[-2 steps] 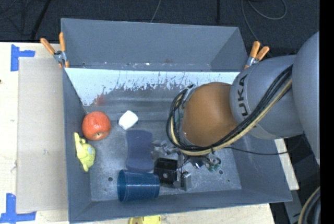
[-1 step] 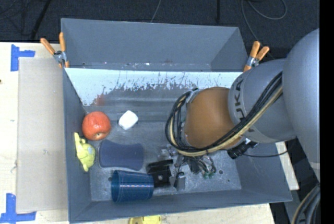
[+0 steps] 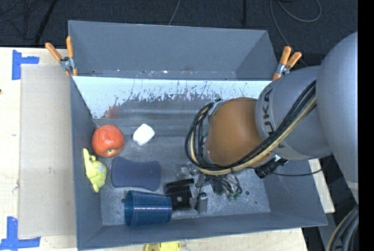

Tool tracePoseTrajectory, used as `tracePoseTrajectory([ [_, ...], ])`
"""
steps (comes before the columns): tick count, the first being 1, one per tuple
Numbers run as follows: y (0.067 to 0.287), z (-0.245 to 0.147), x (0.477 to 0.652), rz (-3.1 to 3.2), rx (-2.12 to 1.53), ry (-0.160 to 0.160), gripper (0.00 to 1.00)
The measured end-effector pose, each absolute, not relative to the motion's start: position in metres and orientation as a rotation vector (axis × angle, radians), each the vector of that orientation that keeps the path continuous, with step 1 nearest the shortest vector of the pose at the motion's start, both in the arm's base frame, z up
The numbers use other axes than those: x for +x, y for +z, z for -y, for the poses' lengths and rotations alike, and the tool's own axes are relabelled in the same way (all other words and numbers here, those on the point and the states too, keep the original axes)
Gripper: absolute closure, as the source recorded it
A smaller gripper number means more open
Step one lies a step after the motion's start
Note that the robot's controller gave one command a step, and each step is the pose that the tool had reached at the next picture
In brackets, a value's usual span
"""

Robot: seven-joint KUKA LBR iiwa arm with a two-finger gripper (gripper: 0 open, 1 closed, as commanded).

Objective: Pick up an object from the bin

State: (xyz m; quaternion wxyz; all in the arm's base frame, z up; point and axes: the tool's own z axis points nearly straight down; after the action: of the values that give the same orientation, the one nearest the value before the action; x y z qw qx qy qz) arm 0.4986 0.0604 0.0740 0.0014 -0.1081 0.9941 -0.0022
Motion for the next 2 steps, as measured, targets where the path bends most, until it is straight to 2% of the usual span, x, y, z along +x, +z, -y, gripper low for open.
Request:
tracePoseTrajectory([
  [2,0.0837,-0.0611,0.4990,-3.118,-0.337,-0.003,1.00],
])
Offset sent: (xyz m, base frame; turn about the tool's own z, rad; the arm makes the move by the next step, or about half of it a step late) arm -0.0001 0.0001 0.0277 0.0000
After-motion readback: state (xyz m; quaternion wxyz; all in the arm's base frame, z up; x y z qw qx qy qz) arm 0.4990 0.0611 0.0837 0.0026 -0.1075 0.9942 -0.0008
